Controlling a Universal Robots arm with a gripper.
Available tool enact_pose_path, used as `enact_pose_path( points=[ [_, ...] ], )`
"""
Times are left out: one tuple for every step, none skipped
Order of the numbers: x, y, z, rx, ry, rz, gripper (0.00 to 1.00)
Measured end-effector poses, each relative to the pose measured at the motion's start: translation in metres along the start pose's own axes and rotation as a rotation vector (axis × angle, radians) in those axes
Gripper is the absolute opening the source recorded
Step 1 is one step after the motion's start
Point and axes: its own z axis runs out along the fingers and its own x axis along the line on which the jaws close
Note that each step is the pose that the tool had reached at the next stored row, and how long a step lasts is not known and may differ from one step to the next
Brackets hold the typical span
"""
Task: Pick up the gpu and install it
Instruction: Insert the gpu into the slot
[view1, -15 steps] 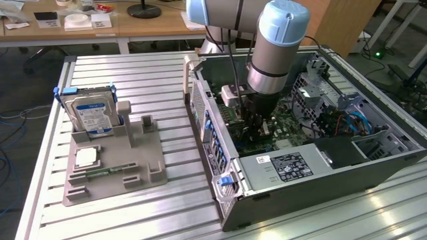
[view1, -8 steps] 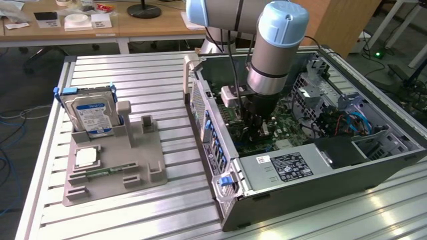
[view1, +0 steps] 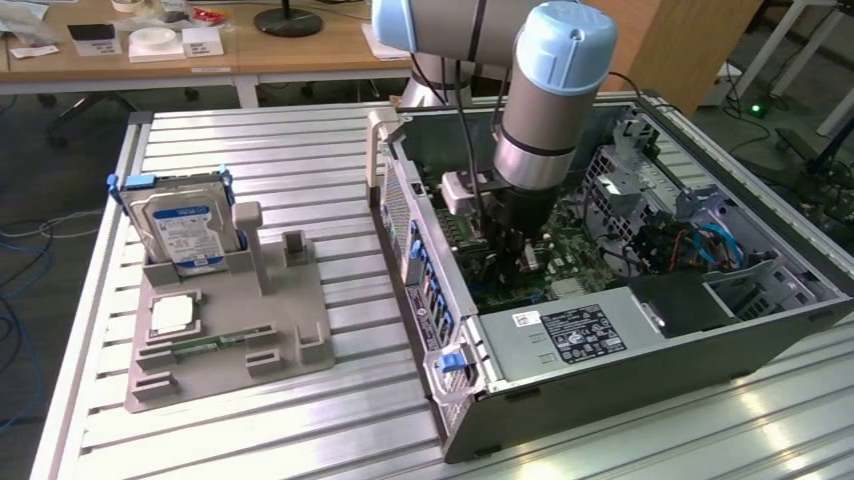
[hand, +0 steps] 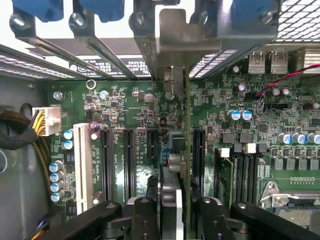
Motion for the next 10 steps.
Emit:
enact_pose_path(
  points=[
    [0.0,0.0,-0.002,0.0015,0.0001,0.0,0.35],
    [0.0,-0.0001,-0.0048,0.0032,0.0001,0.0,0.35],
    [0.0,-0.0002,-0.0078,0.0048,0.0001,0.0,0.35],
    [0.0,-0.0003,-0.0108,0.0066,0.0001,0.0,0.35],
    [0.0,-0.0004,-0.0139,0.0083,0.0001,0.0,0.35],
    [0.0,-0.0004,-0.0171,0.0099,0.0001,0.0,0.35],
    [0.0,-0.0005,-0.0202,0.0117,-0.0001,0.0,0.35],
    [0.0,-0.0006,-0.0237,0.0135,0.0,0.0,0.35],
    [0.0,-0.0006,-0.0276,0.0153,-0.0001,0.0,0.35],
    [0.0,-0.0007,-0.0311,0.0169,-0.0001,0.0,0.35]
  ],
)
